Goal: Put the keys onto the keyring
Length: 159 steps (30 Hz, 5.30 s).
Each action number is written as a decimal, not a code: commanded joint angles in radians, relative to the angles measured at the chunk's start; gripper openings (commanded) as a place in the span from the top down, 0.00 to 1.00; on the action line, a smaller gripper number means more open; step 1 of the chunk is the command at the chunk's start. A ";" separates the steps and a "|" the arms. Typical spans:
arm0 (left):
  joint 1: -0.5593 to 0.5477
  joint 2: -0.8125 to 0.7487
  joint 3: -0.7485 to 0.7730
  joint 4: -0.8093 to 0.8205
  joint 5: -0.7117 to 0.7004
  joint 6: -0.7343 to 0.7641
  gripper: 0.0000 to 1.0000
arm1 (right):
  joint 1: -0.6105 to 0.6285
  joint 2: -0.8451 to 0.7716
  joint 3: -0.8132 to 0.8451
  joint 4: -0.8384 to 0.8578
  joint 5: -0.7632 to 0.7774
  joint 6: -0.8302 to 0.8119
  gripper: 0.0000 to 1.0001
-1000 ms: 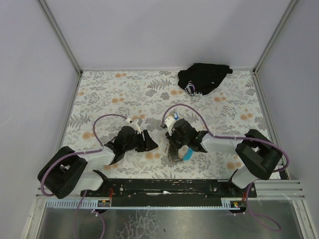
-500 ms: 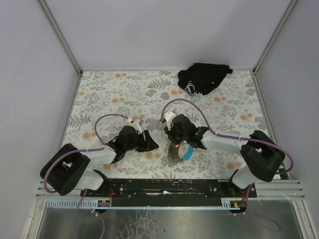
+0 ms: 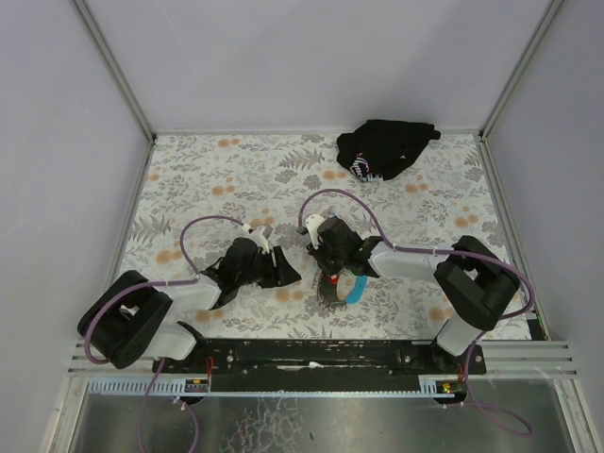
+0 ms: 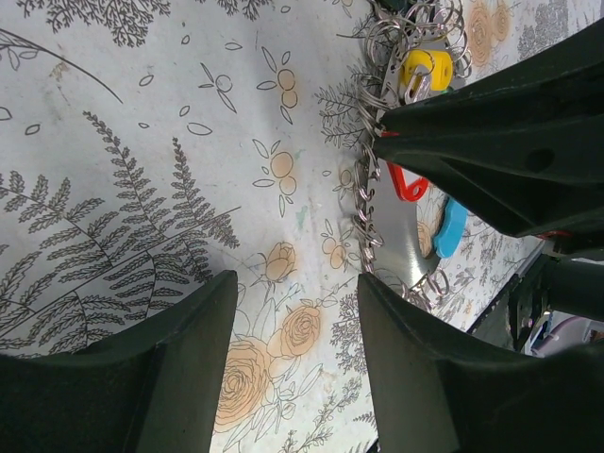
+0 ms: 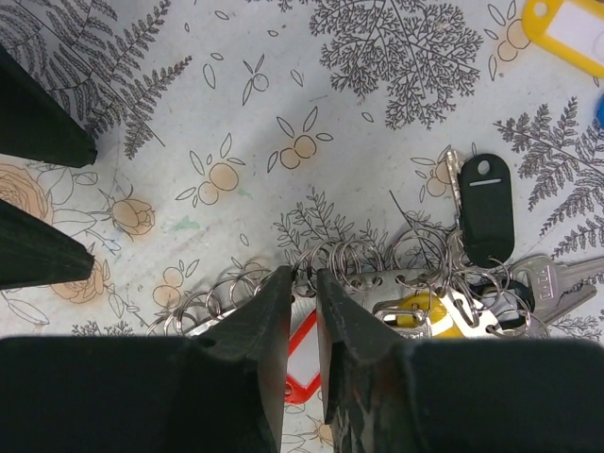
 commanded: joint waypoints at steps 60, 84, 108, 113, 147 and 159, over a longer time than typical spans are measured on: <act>-0.006 0.038 0.034 0.090 0.040 -0.005 0.47 | 0.008 0.058 0.122 -0.093 0.164 0.026 0.74; -0.006 -0.060 0.030 0.100 0.024 0.034 0.46 | 0.010 -0.009 0.228 -0.309 0.171 0.081 1.00; -0.019 -0.007 0.001 0.534 -0.009 0.375 0.44 | -0.003 -0.020 0.513 -0.788 -0.012 0.046 1.00; -0.019 -0.032 0.039 0.436 0.000 0.532 0.33 | -0.002 -0.029 0.508 -0.786 -0.030 -0.010 1.00; 0.006 -0.054 -0.034 0.604 0.473 0.778 0.24 | -0.002 -0.254 0.273 -0.479 -0.332 -0.391 1.00; 0.022 0.000 -0.011 0.695 0.582 0.709 0.55 | -0.002 -0.287 0.247 -0.437 -0.414 -0.422 1.00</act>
